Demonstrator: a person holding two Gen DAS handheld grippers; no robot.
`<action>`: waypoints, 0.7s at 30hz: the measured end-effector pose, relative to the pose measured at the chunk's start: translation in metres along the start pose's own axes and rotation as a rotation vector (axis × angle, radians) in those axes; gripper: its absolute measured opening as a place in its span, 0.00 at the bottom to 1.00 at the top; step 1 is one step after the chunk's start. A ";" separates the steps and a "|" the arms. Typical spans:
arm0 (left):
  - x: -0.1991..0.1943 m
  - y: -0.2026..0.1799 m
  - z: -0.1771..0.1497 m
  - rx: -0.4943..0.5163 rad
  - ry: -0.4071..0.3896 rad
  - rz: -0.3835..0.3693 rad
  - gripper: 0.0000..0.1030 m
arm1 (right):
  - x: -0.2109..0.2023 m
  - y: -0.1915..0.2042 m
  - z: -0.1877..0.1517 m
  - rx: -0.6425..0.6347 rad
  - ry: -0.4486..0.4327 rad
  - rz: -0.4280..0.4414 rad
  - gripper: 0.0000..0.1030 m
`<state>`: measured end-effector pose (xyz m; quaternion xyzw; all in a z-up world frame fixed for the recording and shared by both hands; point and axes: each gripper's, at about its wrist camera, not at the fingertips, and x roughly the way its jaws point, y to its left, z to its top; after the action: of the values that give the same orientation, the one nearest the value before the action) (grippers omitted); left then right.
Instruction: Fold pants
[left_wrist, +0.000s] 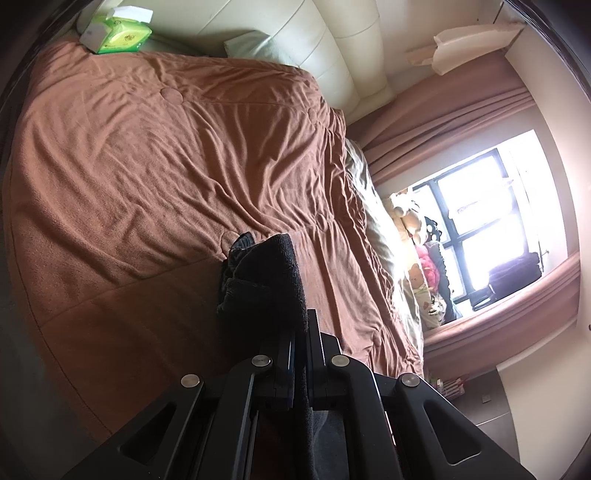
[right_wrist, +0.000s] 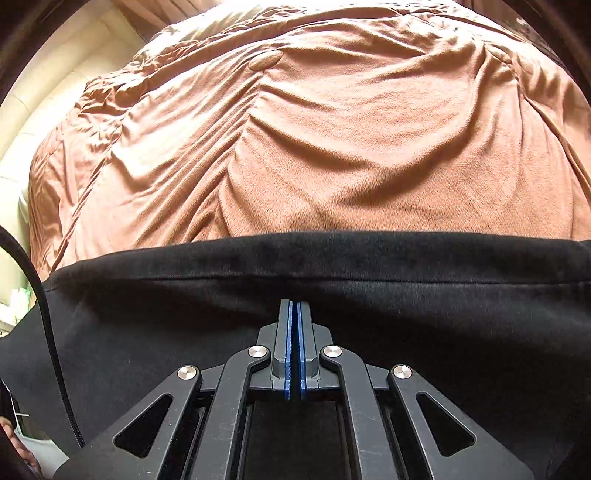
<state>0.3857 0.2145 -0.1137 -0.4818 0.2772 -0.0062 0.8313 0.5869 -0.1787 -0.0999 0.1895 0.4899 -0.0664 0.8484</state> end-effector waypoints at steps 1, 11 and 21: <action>0.000 0.000 0.000 0.001 0.000 0.001 0.04 | -0.001 -0.002 0.002 -0.002 -0.002 -0.004 0.00; 0.001 -0.009 0.000 0.022 -0.002 -0.016 0.04 | -0.006 -0.008 0.005 -0.044 0.026 0.004 0.00; 0.002 -0.030 0.002 0.062 0.010 -0.056 0.04 | -0.042 -0.010 -0.065 -0.106 0.086 0.045 0.00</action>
<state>0.3958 0.1996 -0.0893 -0.4632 0.2677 -0.0404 0.8439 0.5099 -0.1653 -0.0956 0.1579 0.5242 -0.0131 0.8367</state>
